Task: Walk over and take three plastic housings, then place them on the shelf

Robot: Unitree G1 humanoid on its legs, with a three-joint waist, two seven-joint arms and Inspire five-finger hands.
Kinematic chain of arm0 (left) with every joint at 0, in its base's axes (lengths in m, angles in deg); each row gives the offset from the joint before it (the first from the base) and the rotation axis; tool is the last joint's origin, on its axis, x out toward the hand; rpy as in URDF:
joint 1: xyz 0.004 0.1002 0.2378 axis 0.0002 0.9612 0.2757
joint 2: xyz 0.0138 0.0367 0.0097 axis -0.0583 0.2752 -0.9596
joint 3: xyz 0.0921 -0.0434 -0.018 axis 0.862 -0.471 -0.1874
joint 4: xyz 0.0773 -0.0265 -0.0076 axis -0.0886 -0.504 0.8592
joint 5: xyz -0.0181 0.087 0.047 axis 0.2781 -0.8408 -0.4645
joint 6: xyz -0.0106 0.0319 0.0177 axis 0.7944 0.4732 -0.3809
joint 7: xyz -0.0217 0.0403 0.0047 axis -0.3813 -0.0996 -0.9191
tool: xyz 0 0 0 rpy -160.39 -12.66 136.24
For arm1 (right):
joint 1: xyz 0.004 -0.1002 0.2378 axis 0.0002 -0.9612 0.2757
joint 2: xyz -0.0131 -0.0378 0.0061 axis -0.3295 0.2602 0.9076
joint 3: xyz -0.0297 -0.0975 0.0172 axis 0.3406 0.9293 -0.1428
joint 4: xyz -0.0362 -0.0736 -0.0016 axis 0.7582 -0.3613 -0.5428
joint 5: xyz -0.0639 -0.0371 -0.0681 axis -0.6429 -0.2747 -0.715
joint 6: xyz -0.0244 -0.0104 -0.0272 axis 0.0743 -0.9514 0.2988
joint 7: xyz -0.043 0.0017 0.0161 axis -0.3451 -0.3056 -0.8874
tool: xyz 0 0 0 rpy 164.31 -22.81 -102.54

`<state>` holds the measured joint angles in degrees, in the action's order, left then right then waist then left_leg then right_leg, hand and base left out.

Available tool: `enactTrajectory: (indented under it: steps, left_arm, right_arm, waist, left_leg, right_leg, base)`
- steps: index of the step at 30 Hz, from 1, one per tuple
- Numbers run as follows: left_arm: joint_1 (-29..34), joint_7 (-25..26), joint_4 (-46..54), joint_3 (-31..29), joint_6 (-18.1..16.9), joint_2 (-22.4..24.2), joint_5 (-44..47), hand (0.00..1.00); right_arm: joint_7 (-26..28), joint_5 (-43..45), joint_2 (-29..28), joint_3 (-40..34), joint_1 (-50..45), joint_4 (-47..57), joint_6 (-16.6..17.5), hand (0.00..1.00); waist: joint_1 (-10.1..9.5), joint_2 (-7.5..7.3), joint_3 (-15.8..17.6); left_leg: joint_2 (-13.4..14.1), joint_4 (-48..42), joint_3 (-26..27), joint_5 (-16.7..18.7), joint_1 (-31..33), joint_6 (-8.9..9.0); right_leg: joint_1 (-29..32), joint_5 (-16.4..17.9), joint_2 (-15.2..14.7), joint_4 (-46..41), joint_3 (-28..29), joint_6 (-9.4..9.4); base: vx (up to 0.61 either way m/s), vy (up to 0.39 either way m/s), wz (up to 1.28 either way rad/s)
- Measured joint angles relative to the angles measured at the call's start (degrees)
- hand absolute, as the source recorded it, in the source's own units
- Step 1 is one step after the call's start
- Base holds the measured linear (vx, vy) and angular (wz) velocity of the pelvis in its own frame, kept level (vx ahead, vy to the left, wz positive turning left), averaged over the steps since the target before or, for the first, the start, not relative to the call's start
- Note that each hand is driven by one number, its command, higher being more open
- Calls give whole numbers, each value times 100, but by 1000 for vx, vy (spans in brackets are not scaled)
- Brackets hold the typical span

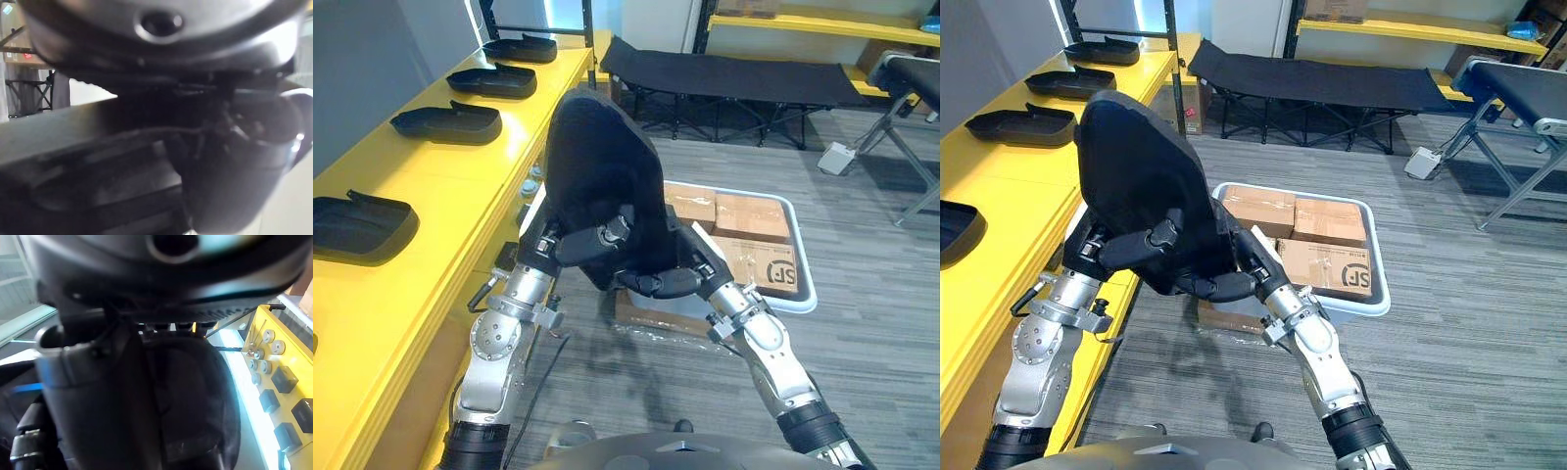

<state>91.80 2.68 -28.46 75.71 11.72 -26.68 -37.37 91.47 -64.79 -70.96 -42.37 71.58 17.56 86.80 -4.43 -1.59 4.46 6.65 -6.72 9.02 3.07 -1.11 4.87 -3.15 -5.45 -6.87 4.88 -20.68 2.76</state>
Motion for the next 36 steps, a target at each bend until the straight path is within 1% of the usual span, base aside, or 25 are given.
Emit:
enactTrajectory:
  steps: [4, 8, 12, 15, 17, 22, 23, 26, 28, 30, 36]
  left_arm:
    - [0, -161, 22, 5, 15, -81, -2, 0]
    - [1, -204, 69, 11, 25, -149, 0, 0]
    - [3, -190, 69, 21, 26, -163, 42, 0]
    - [7, -50, 69, 77, 100, -159, 129, 0]
    - [36, 9, 69, 50, 132, -162, 303, 0]
    - [38, 23, 153, 55, 139, -170, 201, 0]
    - [38, 46, 203, 53, 174, -180, 200, 100]
    - [36, 79, 337, 53, 299, -207, 220, 100]
    - [35, 89, 485, 66, 525, -194, 305, 100]
    - [18, 137, 555, 99, 654, -182, 316, 100]
    - [-6, 301, 565, 132, 979, -55, 312, 100]
  right_arm:
    - [42, -13, 1, -53, 0, 0, -9, 0]
    - [134, -223, 56, -33, 0, 1, -27, 0]
    - [120, -228, 140, -16, 0, 4, -103, 0]
    - [77, -326, 146, -16, 1, 25, -94, 0]
    - [88, -346, 185, -18, 0, 35, -5, 0]
    - [-71, -426, 178, 50, 0, 50, 11, 0]
    - [-110, -426, 171, 65, 0, 50, 41, 0]
    - [-175, -426, 145, 80, 0, 50, 100, 0]
    - [-219, -426, 106, 94, -19, 38, 98, 0]
    - [-253, -426, 60, 95, -57, 11, 94, 0]
    - [-284, -432, -24, 94, -132, -6, -70, 0]
  waist:
    - [-3, 2, -1]
    - [0, 12, -8]
    - [-4, 19, -13]
    - [-5, 19, -16]
    - [0, 24, -19]
    - [-4, 54, -100]
    - [-4, 56, -114]
    - [-3, 52, -134]
    - [-5, 40, -144]
    - [-5, 38, -151]
    - [0, 41, -156]
  left_leg:
    - [-1, 1, -6, 0, 1, 0]
    - [-3, 3, -13, 0, 1, 0]
    - [-4, 3, -33, 0, 1, 0]
    - [-6, 2, -52, 0, 1, 0]
    - [-6, 1, -57, 0, 1, 0]
    - [-10, 2, -87, 0, 2, 0]
    - [-11, 2, -89, 0, 2, 0]
    - [-12, 1, -92, 0, 1, 0]
    - [-12, -1, -96, 0, 1, 1]
    - [-12, -1, -101, -2, 1, 2]
    - [-13, 1, -105, -4, 1, 4]
  right_leg:
    - [-3, 8, -1, 0, -9, 0]
    - [-5, 1, -1, 0, -16, 13]
    - [-15, 0, 0, 0, -31, 16]
    - [-27, 4, -1, 0, -47, 13]
    - [-30, 7, -1, 0, -52, 12]
    - [-48, 9, 0, 0, -80, 16]
    - [-49, 9, 0, 0, -81, 16]
    - [-53, 10, -1, 0, -82, 16]
    - [-54, 24, -2, 0, -85, -1]
    - [-57, 39, -2, 0, -91, -22]
    - [-57, 47, -1, 0, -97, -30]
  base:
    - [0, 0, 0]
    - [0, 0, 0]
    - [0, 0, 0]
    - [0, 0, 0]
    - [0, 0, 0]
    - [0, 0, 3]
    - [0, 0, 0]
    - [0, 0, 0]
    - [0, 0, 0]
    - [0, 0, 0]
    - [0, 0, 0]
